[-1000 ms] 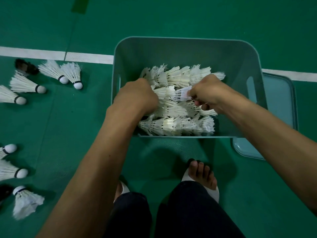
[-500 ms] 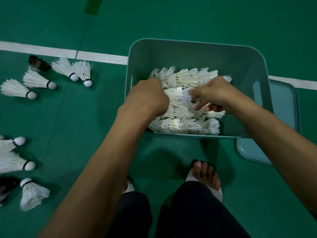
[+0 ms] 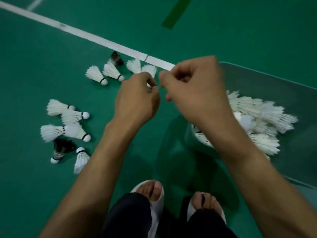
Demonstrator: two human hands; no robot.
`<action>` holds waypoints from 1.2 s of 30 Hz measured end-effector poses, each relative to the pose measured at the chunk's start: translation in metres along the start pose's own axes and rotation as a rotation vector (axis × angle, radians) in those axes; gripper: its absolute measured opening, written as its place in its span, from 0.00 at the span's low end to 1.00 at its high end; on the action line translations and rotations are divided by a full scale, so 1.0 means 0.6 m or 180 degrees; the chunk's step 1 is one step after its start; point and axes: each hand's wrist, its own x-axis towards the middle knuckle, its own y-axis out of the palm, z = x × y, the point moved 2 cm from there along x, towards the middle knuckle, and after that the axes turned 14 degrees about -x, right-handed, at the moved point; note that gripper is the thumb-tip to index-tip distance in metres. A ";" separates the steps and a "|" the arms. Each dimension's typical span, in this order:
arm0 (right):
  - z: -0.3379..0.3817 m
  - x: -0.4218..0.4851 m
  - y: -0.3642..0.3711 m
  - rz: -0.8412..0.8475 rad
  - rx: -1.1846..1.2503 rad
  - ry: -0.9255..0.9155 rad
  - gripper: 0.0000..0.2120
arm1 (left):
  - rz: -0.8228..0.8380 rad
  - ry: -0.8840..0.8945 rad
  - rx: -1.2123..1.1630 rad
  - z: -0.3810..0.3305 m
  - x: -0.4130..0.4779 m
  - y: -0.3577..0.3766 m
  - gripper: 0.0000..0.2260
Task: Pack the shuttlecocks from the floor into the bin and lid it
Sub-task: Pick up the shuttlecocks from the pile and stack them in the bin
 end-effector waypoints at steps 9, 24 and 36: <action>-0.005 -0.042 0.366 0.1622 -0.1078 -0.0209 0.11 | -0.1712 -0.1758 0.0185 0.322 -0.155 -0.120 0.07; 0.062 -0.051 0.532 0.1325 -0.1777 -0.2536 0.18 | -0.1823 -0.2132 0.0265 0.416 -0.225 -0.106 0.14; 0.045 -0.035 0.389 0.0779 -0.1144 -0.0345 0.09 | -0.0759 -0.1693 0.0005 0.392 -0.116 -0.135 0.16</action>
